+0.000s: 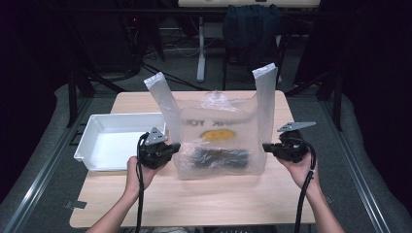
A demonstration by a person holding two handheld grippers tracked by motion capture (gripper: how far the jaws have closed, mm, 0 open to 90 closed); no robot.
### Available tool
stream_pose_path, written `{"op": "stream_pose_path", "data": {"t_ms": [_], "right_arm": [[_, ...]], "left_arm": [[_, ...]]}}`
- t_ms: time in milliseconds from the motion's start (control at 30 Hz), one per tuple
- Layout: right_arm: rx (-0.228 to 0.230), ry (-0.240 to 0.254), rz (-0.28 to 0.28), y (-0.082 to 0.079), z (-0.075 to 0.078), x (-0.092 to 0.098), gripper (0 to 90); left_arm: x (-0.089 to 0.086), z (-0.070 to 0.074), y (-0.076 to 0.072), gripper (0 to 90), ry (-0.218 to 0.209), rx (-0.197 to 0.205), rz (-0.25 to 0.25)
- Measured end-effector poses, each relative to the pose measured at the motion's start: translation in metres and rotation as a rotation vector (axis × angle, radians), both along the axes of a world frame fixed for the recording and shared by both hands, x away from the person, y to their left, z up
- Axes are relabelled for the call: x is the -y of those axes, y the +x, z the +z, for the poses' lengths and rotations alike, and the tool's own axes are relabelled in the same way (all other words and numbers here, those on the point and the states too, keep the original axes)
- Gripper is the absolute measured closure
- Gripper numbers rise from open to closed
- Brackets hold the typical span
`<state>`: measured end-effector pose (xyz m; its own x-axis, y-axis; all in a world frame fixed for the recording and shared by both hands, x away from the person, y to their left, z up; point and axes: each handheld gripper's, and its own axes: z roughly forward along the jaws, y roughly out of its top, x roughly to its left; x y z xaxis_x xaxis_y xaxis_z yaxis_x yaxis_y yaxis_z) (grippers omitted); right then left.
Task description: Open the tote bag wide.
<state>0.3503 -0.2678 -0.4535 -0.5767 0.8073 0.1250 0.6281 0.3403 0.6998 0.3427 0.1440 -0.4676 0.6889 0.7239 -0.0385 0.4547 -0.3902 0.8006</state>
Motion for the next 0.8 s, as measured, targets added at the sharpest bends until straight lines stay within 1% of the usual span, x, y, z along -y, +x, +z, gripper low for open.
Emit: {"op": "stream_pose_path", "data": {"t_ms": [33, 67, 100, 133, 167, 200, 267, 300, 333, 400, 433, 467, 500, 533, 600, 633, 667, 700, 733, 767, 800], "right_arm": [[-0.007, -0.005, 0.001, 0.0, -0.002, 0.0, 89.7], [-0.012, -0.005, 0.002, 0.001, -0.003, -0.001, 89.6], [-0.006, -0.002, 0.009, 0.002, -0.006, -0.001, 89.6], [-0.018, -0.017, 0.008, 0.002, -0.006, -0.001, 89.5], [-0.011, -0.01, 0.009, 0.002, -0.008, -0.002, 89.5], [-0.023, -0.012, 0.009, 0.002, -0.01, -0.003, 89.3], [-0.032, -0.015, 0.01, 0.003, -0.013, -0.003, 89.2], [-0.047, -0.018, 0.009, 0.003, -0.015, -0.003, 89.3], [-0.053, -0.019, 0.008, 0.004, -0.019, -0.003, 89.3], [-0.044, -0.022, 0.011, 0.005, -0.022, -0.003, 89.3], [-0.056, -0.054, 0.015, 0.006, -0.023, -0.003, 89.3], [-0.063, -0.026, 0.014, 0.006, -0.026, -0.005, 89.4], [-0.063, -0.026, 0.014, 0.006, -0.026, -0.005, 89.4], [-0.059, -0.028, 0.006, 0.007, -0.028, -0.004, 89.5], [-0.061, -0.029, 0.005, 0.007, -0.028, -0.004, 89.5], [-0.06, -0.027, 0.001, 0.007, -0.029, -0.003, 89.5], [-0.06, -0.027, 0.001, 0.007, -0.029, -0.003, 89.5], [-0.061, -0.031, 0.001, 0.007, -0.031, -0.002, 89.5], [-0.058, -0.031, 0.003, 0.007, -0.032, -0.002, 89.5], [-0.061, -0.032, 0.006, 0.007, -0.033, -0.002, 89.5], [-0.062, -0.04, 0.005, 0.008, -0.035, -0.003, 89.6]], "left_arm": [[0.0, -0.002, 0.001, 87.7, 0.001, 0.0, 0.009], [-0.001, -0.004, 0.002, 87.7, 0.006, -0.009, 0.002], [-0.001, -0.006, 0.002, 87.6, 0.006, -0.008, 0.011], [-0.002, -0.008, 0.002, 87.6, 0.007, -0.009, 0.012], [-0.002, -0.009, 0.003, 87.6, 0.012, -0.021, 0.006], [-0.002, -0.011, 0.003, 87.4, 0.018, -0.019, 0.009], [-0.001, -0.014, 0.003, 87.2, 0.023, -0.021, 0.008], [0.0, -0.016, 0.003, 87.2, 0.035, -0.027, 0.003], [0.002, -0.02, 0.003, 87.3, 0.039, -0.032, 0.003], [0.003, -0.021, 0.003, 87.3, 0.043, -0.033, 0.003], [0.005, -0.023, 0.003, 87.3, 0.048, -0.038, -0.002], [0.006, -0.024, 0.003, 87.3, 0.052, -0.045, -0.01], [0.006, -0.024, 0.003, 87.3, 0.052, -0.045, -0.01], [0.007, -0.026, 0.003, 87.3, 0.066, -0.048, -0.013], [0.008, -0.027, 0.003, 87.2, 0.069, -0.052, -0.012], [0.008, -0.029, 0.003, 85.6, 0.066, -0.054, -0.007], [0.008, -0.029, 0.003, 85.6, 0.067, -0.067, -0.014], [0.007, -0.031, 0.004, 84.7, 0.075, -0.072, -0.016], [0.007, -0.031, 0.004, 84.9, 0.075, -0.072, -0.016], [0.009, -0.033, 0.003, 86.7, 0.079, -0.082, -0.013], [0.009, -0.034, 0.004, 88.0, 0.09, -0.078, -0.009]]}}
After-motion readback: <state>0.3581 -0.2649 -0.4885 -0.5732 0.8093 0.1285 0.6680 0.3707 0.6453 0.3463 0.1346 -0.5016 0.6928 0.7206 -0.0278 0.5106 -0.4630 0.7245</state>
